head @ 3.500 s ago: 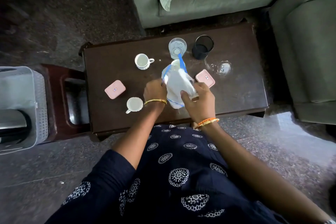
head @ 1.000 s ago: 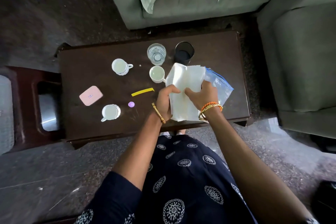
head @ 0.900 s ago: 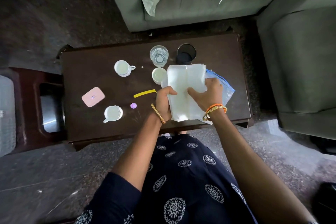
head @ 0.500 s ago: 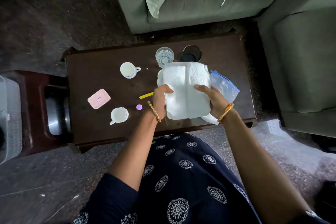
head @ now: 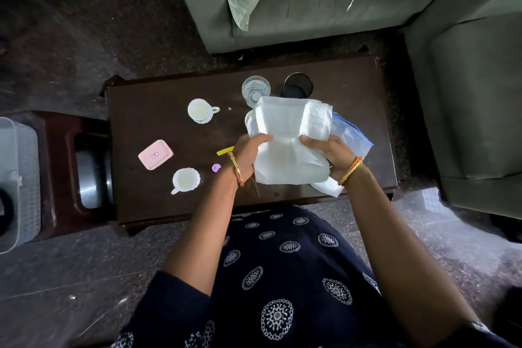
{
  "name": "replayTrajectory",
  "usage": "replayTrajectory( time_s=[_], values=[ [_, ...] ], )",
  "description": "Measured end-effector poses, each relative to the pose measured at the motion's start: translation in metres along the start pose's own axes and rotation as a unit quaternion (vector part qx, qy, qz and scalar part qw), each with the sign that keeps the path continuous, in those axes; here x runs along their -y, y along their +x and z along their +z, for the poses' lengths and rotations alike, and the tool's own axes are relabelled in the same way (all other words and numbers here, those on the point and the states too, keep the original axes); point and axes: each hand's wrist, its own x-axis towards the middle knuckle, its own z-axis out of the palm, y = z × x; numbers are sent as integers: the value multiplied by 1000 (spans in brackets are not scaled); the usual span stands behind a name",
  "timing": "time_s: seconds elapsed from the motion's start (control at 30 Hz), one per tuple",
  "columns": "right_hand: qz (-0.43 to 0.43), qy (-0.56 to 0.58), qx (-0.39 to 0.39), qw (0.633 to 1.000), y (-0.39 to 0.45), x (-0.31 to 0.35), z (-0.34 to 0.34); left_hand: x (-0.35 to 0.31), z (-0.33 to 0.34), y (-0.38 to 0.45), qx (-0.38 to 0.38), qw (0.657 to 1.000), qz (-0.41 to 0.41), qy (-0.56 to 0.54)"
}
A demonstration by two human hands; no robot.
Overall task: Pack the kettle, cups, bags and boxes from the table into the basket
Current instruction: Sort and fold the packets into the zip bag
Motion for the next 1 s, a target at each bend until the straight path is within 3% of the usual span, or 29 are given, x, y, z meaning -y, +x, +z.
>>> replayTrajectory(
  time_s=[0.17, 0.23, 0.33, 0.4, 0.47, 0.6, 0.83, 1.0],
  values=[
    [-27, -51, -27, 998, 5, 10, -8, -12, 16, 4, -60, 995, 22, 76],
    [-51, -100, -68, 991, 7, 15, -9, -13, 27, 5, -96, 983, 91, 129],
    [-76, -160, -97, 980, 8, 20, -9, -12, 45, -2, -156, 931, 244, 220],
    [-95, -194, -104, 971, 8, 23, -8, -11, 55, -5, -163, 901, 302, 266],
    [-119, -227, -109, 960, 7, 24, -7, -11, 61, -4, -154, 887, 292, 323],
    [-175, -288, -102, 936, 3, 25, -4, -13, 76, -2, -141, 907, 244, 312],
    [-197, -415, -154, 875, 9, 24, -3, -15, 96, 0, -213, 900, 221, 311],
    [-188, -412, -132, 882, 8, 24, -5, -14, 101, -3, -208, 896, 250, 301]
  ],
)
